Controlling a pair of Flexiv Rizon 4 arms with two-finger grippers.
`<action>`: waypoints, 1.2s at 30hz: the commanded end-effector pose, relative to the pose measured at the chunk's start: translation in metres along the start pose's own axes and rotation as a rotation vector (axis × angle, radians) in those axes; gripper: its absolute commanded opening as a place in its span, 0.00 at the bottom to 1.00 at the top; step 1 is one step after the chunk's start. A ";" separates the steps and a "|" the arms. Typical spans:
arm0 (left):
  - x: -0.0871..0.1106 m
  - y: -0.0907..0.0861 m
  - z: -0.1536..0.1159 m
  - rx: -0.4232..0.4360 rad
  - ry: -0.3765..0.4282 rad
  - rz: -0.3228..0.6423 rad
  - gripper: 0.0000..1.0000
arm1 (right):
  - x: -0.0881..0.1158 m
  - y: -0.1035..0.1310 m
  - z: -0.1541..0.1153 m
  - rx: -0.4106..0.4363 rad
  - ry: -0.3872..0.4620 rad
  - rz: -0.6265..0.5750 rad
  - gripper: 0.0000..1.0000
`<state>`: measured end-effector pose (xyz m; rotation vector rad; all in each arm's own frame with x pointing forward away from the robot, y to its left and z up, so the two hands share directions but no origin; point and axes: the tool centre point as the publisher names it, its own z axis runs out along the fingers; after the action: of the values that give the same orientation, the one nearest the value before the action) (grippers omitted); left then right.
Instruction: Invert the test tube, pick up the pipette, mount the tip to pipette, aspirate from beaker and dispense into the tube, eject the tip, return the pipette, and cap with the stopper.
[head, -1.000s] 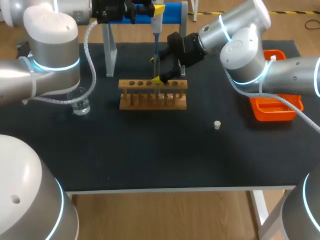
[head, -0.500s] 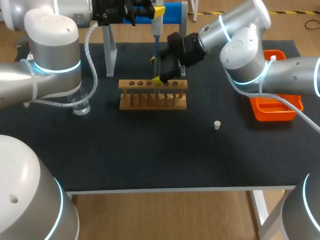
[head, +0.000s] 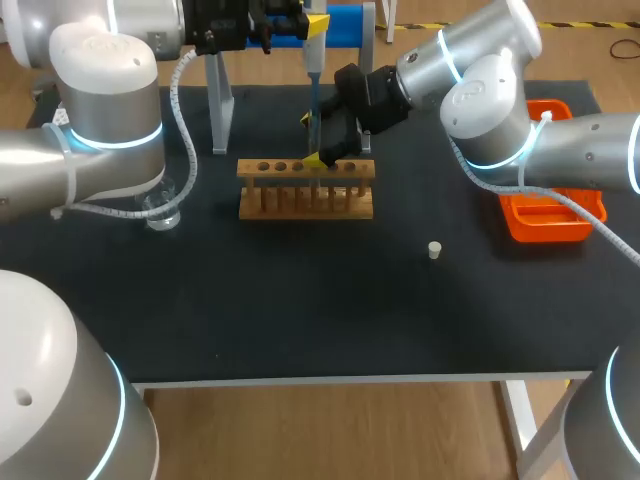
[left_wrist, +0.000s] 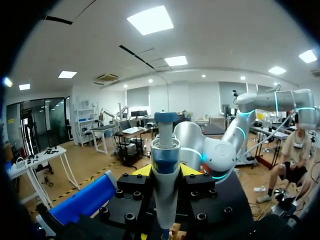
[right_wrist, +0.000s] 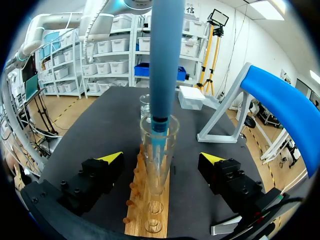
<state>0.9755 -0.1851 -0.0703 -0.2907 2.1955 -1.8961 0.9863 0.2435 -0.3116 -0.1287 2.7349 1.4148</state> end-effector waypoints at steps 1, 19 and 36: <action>0.000 0.002 0.000 0.005 -0.004 -0.001 0.00 | -0.001 0.000 -0.001 0.003 0.004 0.001 1.00; -0.001 0.006 0.004 0.011 -0.007 -0.011 0.00 | -0.001 0.000 -0.001 0.003 0.004 0.001 1.00; -0.002 0.007 0.004 0.005 -0.009 -0.016 0.00 | -0.001 0.000 -0.001 0.003 0.004 0.001 1.00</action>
<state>0.9780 -0.1866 -0.0768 -0.3161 2.1938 -1.9021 0.9863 0.2435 -0.3116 -0.1287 2.7349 1.4148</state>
